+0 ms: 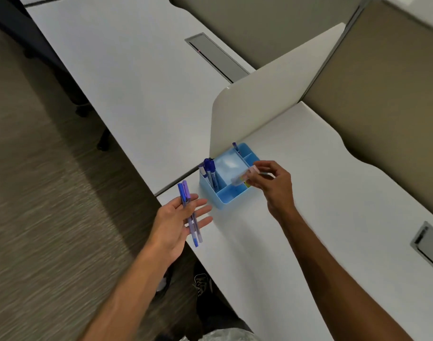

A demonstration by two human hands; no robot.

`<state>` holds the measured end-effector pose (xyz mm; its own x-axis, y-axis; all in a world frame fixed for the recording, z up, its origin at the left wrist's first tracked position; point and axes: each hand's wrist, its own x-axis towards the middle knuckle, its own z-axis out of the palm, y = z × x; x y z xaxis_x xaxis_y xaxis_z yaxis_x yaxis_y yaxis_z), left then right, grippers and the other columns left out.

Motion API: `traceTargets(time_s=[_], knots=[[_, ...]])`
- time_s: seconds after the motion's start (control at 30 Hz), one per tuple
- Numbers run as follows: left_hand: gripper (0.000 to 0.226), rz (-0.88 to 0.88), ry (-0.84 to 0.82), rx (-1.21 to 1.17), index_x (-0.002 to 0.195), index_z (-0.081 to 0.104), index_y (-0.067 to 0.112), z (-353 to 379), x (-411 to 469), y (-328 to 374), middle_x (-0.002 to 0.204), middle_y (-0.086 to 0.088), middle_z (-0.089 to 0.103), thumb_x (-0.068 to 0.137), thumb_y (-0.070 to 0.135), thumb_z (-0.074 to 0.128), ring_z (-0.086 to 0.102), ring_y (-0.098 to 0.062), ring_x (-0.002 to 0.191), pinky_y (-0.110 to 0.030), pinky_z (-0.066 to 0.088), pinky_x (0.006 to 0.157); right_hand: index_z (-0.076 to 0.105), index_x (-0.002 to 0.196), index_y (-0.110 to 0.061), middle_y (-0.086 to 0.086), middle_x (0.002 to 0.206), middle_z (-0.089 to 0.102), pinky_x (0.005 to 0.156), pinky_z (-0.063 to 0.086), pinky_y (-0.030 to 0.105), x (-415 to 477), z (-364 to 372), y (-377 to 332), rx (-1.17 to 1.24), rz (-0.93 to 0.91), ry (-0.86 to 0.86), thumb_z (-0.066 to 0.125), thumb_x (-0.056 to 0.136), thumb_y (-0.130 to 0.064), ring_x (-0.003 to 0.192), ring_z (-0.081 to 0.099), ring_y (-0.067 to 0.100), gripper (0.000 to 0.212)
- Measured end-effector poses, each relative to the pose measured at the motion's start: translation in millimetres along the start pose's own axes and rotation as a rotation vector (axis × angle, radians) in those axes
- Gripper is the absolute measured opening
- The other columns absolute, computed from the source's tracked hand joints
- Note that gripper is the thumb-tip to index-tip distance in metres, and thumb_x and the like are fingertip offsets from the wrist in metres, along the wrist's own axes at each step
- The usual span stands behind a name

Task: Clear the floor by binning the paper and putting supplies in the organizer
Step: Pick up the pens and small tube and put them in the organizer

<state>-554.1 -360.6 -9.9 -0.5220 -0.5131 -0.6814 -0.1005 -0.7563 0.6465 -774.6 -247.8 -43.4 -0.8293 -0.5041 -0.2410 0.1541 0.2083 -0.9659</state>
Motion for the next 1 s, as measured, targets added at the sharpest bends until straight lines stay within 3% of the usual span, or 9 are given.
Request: traceTargets(time_s=[0.13,0.27,0.37,0.53,0.63,0.73,0.83,1.0], knots=[[0.025,-0.015,-0.015,0.032,0.125,0.060,0.006,13.5,15.2,3.0,0.117,-0.016,0.073,0.101,0.010,0.052,0.074,-0.032,0.102,-0.048,0.061,0.085,0.069,0.095,-0.024,-0.009,0.091,0.072,0.078,0.060,0.028,45.3,-13.5,7.9,-0.291,-0.108,0.194,0.077,0.085,-0.023,0.089,0.072,0.016,0.013],[0.025,-0.030,-0.018,0.032,0.125,0.060,0.007,20.4,27.2,3.9,0.116,-0.015,0.074,0.102,0.010,0.052,0.075,-0.031,0.101,-0.043,0.064,0.078,0.069,0.103,-0.017,-0.001,0.099,0.070,0.078,0.058,0.032,83.8,-17.2,20.7,-0.560,-0.238,0.243,0.071,0.092,-0.026,0.085,0.063,0.013,0.015],[0.024,-0.034,-0.014,0.041,0.123,0.062,0.008,24.4,34.2,3.3,0.110,-0.012,0.077,0.101,0.011,0.053,0.075,-0.030,0.100,-0.042,0.064,0.077,0.070,0.111,-0.011,0.008,0.108,0.070,0.080,0.055,0.029,106.3,-14.1,27.6,-0.734,-0.249,0.163,0.069,0.094,-0.020,0.087,0.062,0.013,0.020],[0.025,-0.047,-0.013,0.052,0.124,0.061,0.009,27.3,40.5,2.1,0.110,-0.011,0.077,0.101,0.013,0.055,0.075,-0.030,0.102,-0.041,0.064,0.077,0.072,0.103,-0.005,0.015,0.104,0.068,0.073,0.040,0.026,119.5,-3.9,34.0,-0.969,-0.313,-0.025,0.062,0.095,-0.012,0.089,0.063,0.027,0.014],[0.025,-0.050,-0.014,0.043,0.124,0.061,0.009,27.2,41.4,1.1,0.111,-0.011,0.077,0.100,0.013,0.056,0.074,-0.030,0.103,-0.044,0.063,0.080,0.069,0.091,-0.003,0.015,0.095,0.066,0.068,0.046,0.033,126.1,-0.2,35.7,-1.127,-0.338,-0.153,0.061,0.093,-0.010,0.082,0.060,0.029,0.011],[0.024,-0.048,-0.014,0.044,0.122,0.062,0.009,27.9,41.6,0.0,0.110,-0.011,0.077,0.100,0.014,0.056,0.075,-0.030,0.102,-0.045,0.063,0.082,0.071,0.094,-0.006,0.013,0.095,0.066,0.070,0.056,0.043,130.7,2.5,35.2,-1.268,-0.365,-0.223,0.060,0.095,-0.017,0.085,0.058,0.028,0.016],[0.023,-0.046,-0.014,0.055,0.120,0.063,0.010,28.4,41.0,-0.5,0.109,-0.010,0.078,0.100,0.015,0.056,0.075,-0.030,0.101,-0.045,0.062,0.083,0.075,0.100,-0.008,0.010,0.096,0.062,0.069,0.057,0.040,137.1,4.5,35.3,-1.349,-0.382,-0.210,0.063,0.095,-0.024,0.084,0.056,0.026,0.020],[0.024,-0.044,-0.016,0.062,0.122,0.062,0.009,29.8,39.9,-0.6,0.109,-0.010,0.077,0.100,0.013,0.056,0.075,-0.029,0.101,-0.044,0.063,0.081,0.073,0.084,-0.007,0.005,0.076,0.058,0.056,0.037,0.028,153.2,8.3,35.1,-1.459,-0.293,-0.255,0.064,0.089,-0.020,0.068,0.053,0.021,0.017]])
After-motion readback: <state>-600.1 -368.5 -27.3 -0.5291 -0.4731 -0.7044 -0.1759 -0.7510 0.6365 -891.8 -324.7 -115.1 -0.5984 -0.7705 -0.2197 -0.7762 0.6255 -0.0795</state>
